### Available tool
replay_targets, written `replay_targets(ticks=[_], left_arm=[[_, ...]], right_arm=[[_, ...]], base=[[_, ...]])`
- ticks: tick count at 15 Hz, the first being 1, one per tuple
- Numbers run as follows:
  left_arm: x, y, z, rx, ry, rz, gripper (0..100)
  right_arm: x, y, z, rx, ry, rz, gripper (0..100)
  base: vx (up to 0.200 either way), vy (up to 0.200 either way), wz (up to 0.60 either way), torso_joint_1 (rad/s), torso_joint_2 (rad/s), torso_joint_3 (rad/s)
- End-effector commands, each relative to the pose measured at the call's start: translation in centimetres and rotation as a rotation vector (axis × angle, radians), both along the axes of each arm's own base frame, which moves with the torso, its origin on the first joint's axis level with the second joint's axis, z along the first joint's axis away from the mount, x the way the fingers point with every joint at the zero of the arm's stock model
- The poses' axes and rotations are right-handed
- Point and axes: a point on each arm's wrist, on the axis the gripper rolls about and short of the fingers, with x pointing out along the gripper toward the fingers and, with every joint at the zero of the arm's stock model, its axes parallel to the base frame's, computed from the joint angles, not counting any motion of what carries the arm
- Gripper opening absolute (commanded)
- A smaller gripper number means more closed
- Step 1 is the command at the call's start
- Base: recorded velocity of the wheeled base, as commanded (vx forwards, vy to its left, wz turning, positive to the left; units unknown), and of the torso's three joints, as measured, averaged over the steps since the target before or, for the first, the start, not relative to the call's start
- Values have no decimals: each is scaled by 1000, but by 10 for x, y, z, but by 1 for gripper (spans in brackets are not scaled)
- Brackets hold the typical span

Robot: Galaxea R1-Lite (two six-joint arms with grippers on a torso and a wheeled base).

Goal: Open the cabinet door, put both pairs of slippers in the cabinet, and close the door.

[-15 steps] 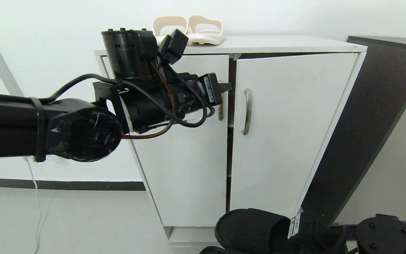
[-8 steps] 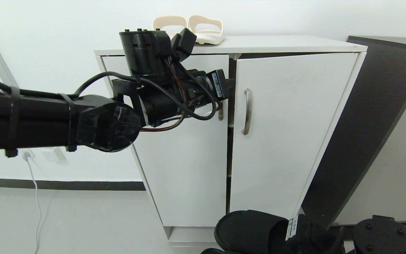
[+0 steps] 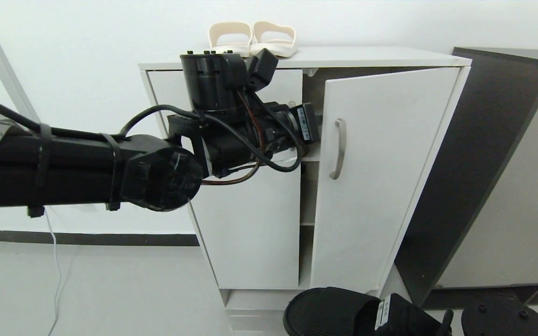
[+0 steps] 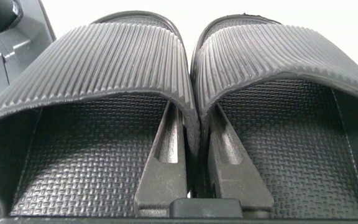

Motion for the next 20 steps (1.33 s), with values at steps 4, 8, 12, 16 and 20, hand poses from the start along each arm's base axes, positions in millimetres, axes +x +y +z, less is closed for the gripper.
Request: replay_targets(ticks=[4, 8, 12, 16, 20], left_arm=[[-39, -24, -14, -32, -39, -114, 0], [-33, 15, -2, -21, -93, 63, 0], [-75, 98, 12, -16, -117, 249, 0], [-156, 196, -21, 56, -49, 612, 0], [-235, 238, -92, 237, -18, 982, 0]], right_arm=[[-11, -2, -6, -8, 6, 40, 0], [1, 2, -2, 24, -10, -6, 0], [51, -4, 6, 58, -45, -223, 0], [86, 15, 7, 21, -161, -573, 0], [106, 26, 13, 45, -219, -736, 0]], base=[[-200, 0, 0, 1, 2, 7], [0, 0, 0, 0, 0, 0], [0, 0, 0, 0, 0, 0], [0, 0, 0, 0, 0, 0], [0, 0, 0, 0, 0, 0]])
